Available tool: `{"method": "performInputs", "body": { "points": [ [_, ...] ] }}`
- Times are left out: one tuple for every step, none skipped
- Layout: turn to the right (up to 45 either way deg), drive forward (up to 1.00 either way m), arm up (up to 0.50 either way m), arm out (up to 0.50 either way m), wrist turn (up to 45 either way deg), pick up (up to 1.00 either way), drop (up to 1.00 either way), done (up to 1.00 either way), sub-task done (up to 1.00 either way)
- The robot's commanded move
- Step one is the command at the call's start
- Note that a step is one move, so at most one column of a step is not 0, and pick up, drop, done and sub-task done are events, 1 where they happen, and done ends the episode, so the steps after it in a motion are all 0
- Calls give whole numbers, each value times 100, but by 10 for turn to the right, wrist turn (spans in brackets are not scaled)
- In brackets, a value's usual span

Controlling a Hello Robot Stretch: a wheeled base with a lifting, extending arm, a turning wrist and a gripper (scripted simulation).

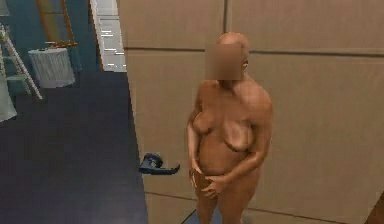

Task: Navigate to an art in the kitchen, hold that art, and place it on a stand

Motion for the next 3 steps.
{"method": "performInputs", "body": {
  "points": [
    [-450, 0, 0, 0, 0, 0, 0, 0, 0],
    [-90, 0, 0, 0, 0, 0, 0, 0, 0],
    [0, 100, 0, 0, 0, 0, 0, 0, 0]
  ]
}}
